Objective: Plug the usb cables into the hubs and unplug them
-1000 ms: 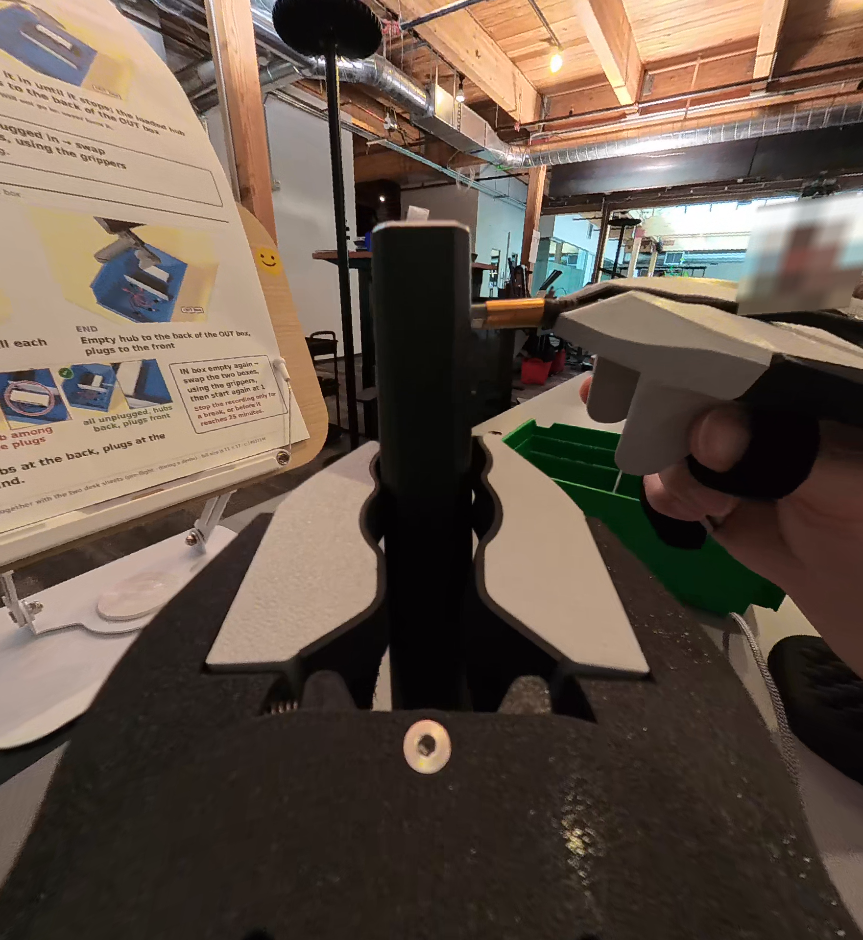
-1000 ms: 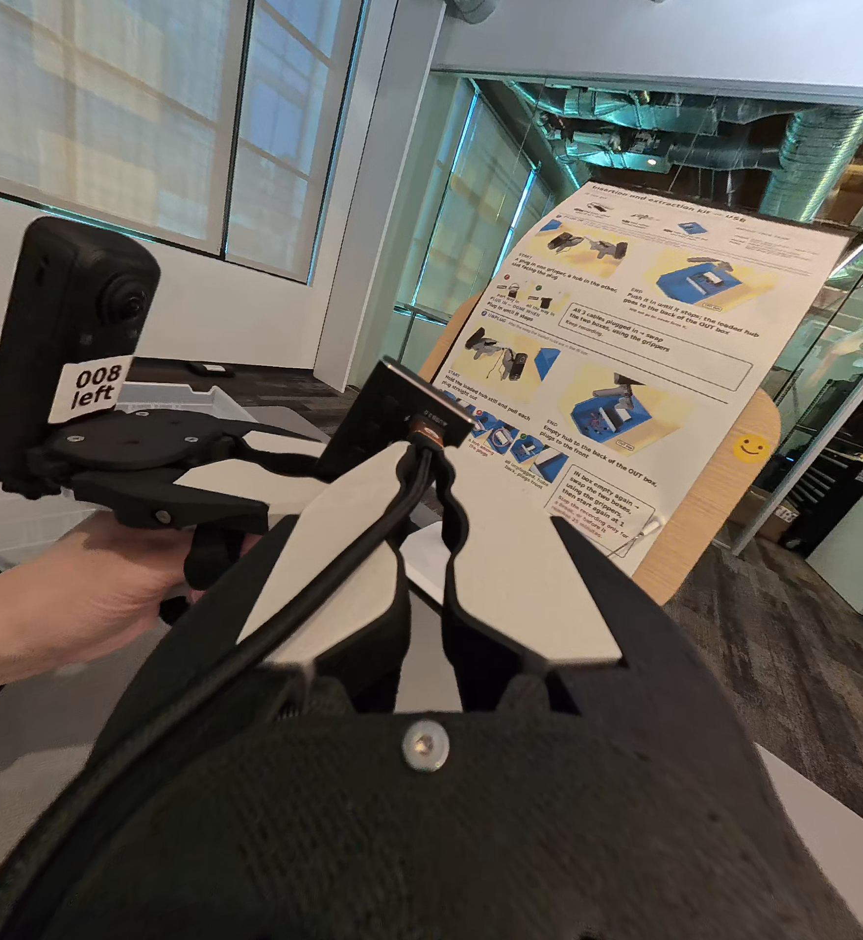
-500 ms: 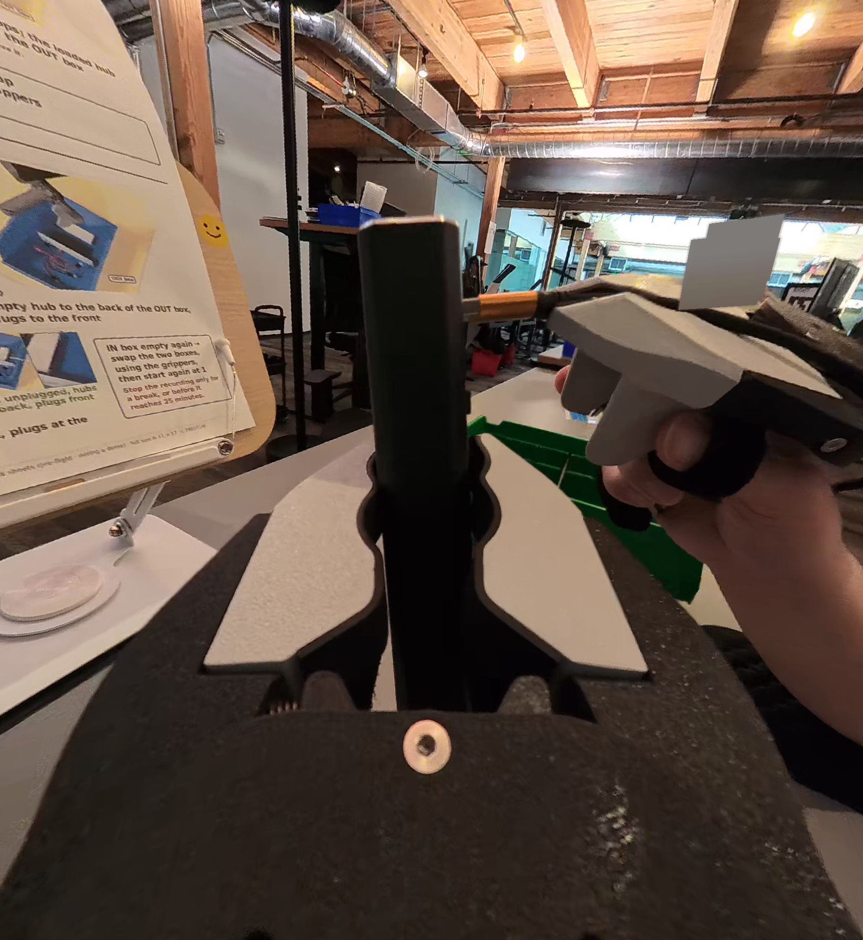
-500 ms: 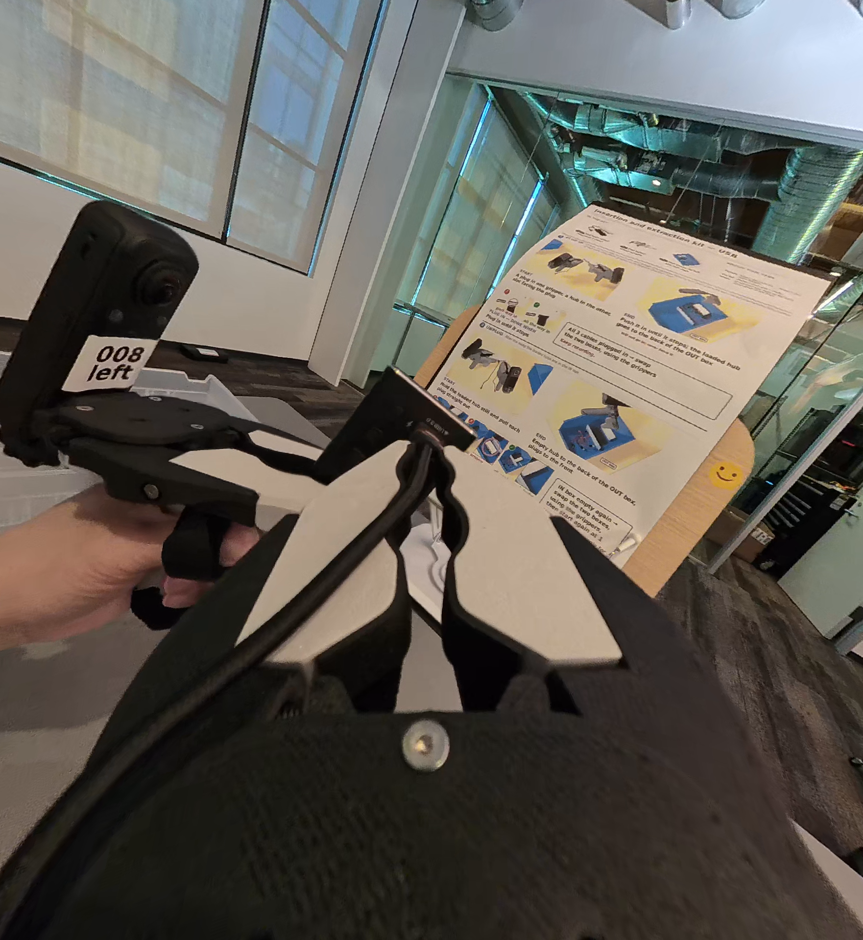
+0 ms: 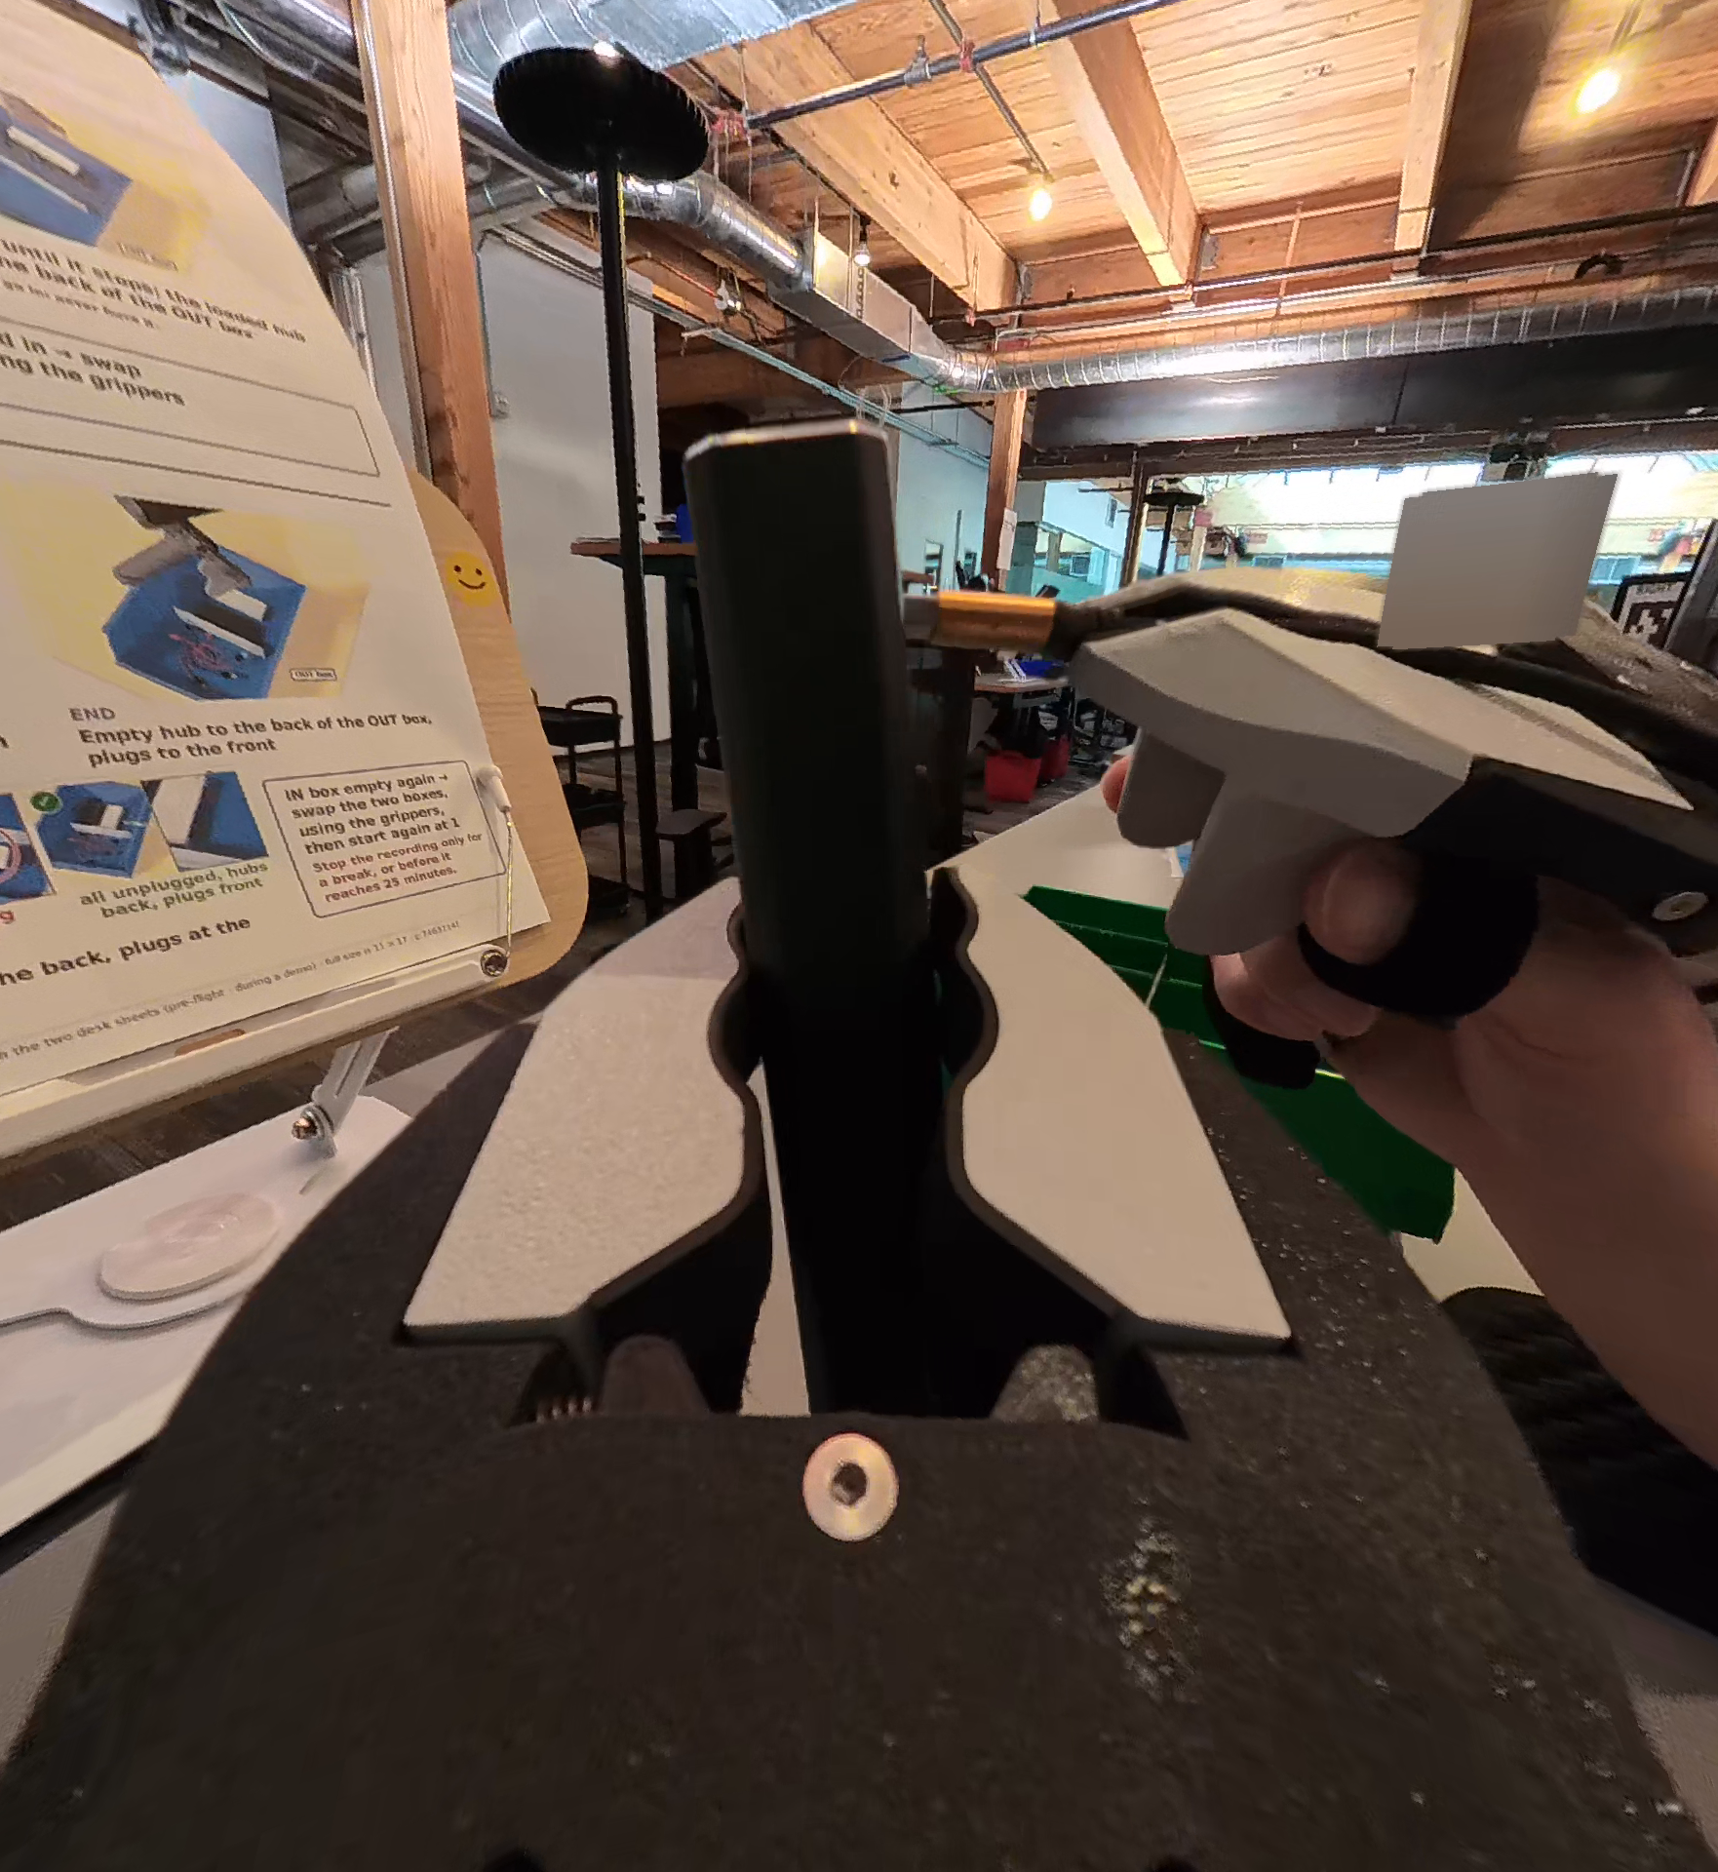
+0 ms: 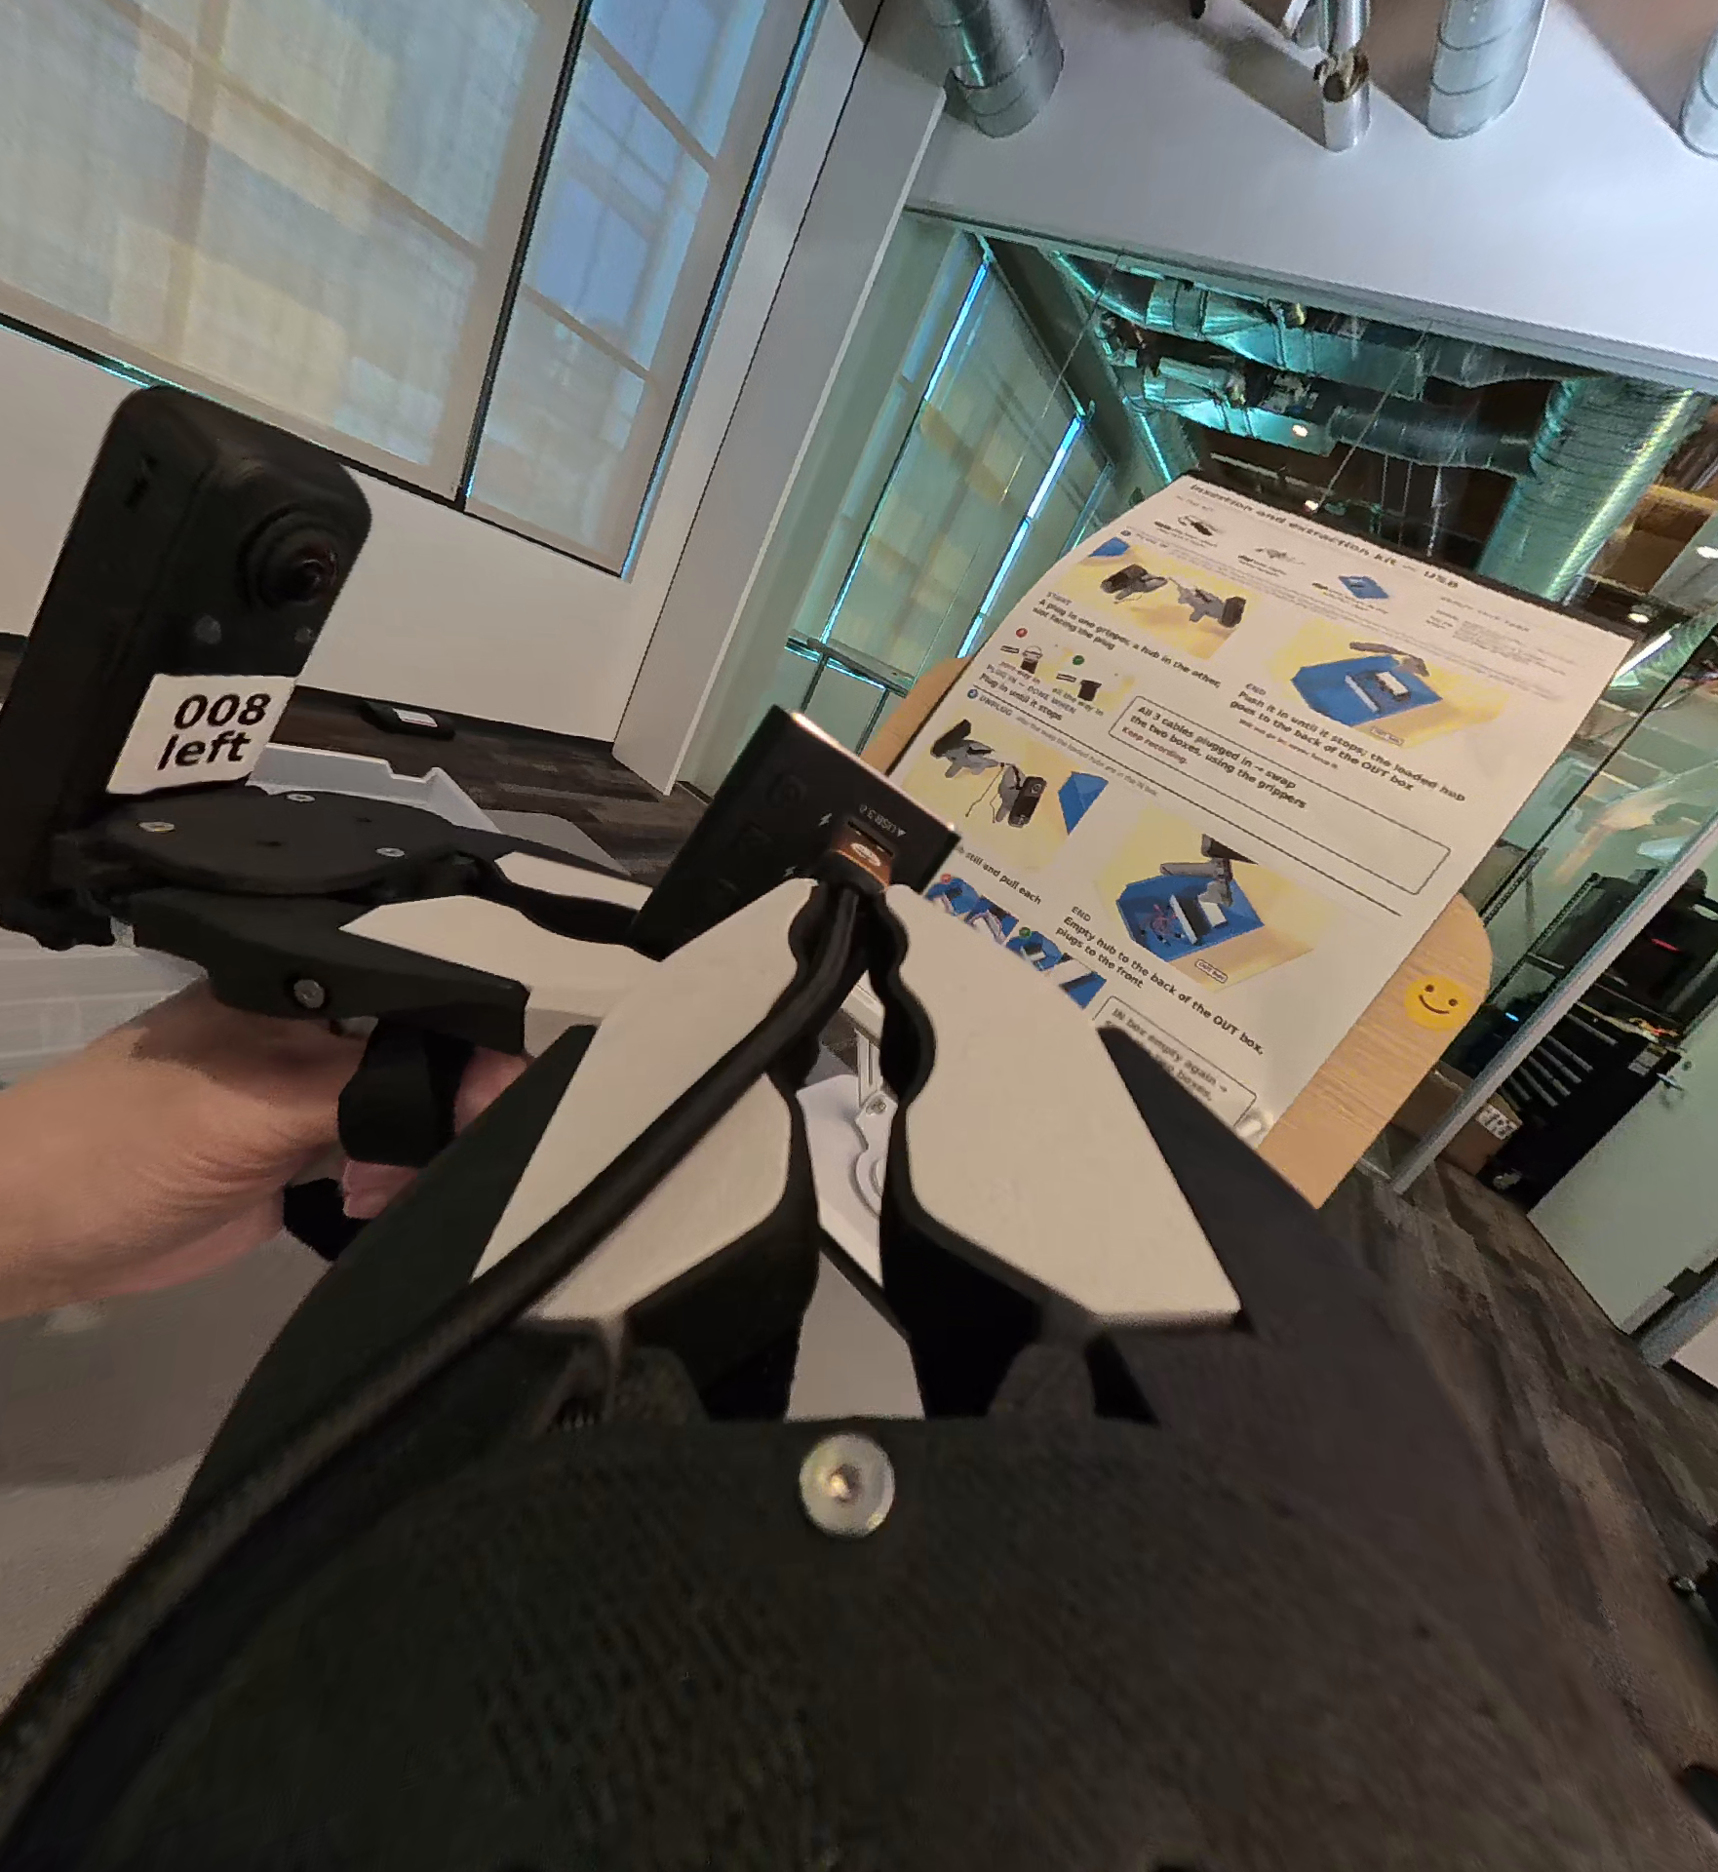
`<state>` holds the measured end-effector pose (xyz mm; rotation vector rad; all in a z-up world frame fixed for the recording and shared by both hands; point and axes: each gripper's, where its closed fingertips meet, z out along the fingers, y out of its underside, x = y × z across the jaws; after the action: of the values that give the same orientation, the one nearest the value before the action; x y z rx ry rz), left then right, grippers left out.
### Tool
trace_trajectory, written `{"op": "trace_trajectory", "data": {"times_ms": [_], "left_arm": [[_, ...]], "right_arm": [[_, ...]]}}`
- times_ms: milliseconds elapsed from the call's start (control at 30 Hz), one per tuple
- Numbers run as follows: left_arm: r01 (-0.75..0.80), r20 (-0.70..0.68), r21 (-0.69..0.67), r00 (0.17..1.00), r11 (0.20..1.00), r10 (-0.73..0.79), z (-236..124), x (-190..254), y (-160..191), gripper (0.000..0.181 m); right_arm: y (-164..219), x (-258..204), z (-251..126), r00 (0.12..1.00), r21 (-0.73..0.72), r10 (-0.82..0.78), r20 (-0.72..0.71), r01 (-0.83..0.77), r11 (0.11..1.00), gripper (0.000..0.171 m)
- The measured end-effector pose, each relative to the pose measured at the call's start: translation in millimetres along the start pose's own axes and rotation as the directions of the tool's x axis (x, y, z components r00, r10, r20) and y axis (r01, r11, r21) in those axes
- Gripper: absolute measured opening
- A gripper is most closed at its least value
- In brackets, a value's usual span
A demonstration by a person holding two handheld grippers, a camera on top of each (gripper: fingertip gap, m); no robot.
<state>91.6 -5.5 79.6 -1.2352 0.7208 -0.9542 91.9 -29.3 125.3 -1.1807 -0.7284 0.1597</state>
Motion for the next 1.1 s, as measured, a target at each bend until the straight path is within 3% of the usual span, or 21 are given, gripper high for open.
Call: {"op": "trace_trajectory", "data": {"times_ms": [200, 400, 600, 800, 1100], "left_arm": [[-0.193, 0.052, -0.045, 0.979, 0.980, 0.195, -2.9, -1.0, -1.7, 0.032], [-0.188, 0.026, -0.009, 0.982, 0.982, 0.188, -4.1, 5.7, -6.2, 0.032], [-0.325, 0.072, -0.011, 0.943, 0.946, 0.325, -10.5, 7.6, -17.7, 0.032], [-0.372, 0.107, -0.018, 0.922, 0.928, 0.371, -12.2, 7.5, -22.5, 0.032], [-0.346, 0.194, 0.030, 0.922, 0.938, 0.334, -10.1, 0.3, -19.6, 0.032]], "right_arm": [[-4.3, 1.6, -4.1, 0.997, 0.019, -0.001, 0.077, 0.000, 1.000, 0.008], [-8.1, 0.4, -7.0, 0.992, 0.044, 0.009, 0.126, -0.015, 0.999, 0.008], [-17.2, -3.5, -10.8, 0.980, 0.080, 0.085, 0.178, -0.101, 0.992, 0.008], [-20.6, -5.4, -11.3, 0.997, 0.109, 0.009, 0.072, -0.017, 0.994, 0.007], [-17.5, -4.0, -7.7, 0.948, 0.128, 0.310, 0.069, -0.316, 0.940, 0.009]]}}
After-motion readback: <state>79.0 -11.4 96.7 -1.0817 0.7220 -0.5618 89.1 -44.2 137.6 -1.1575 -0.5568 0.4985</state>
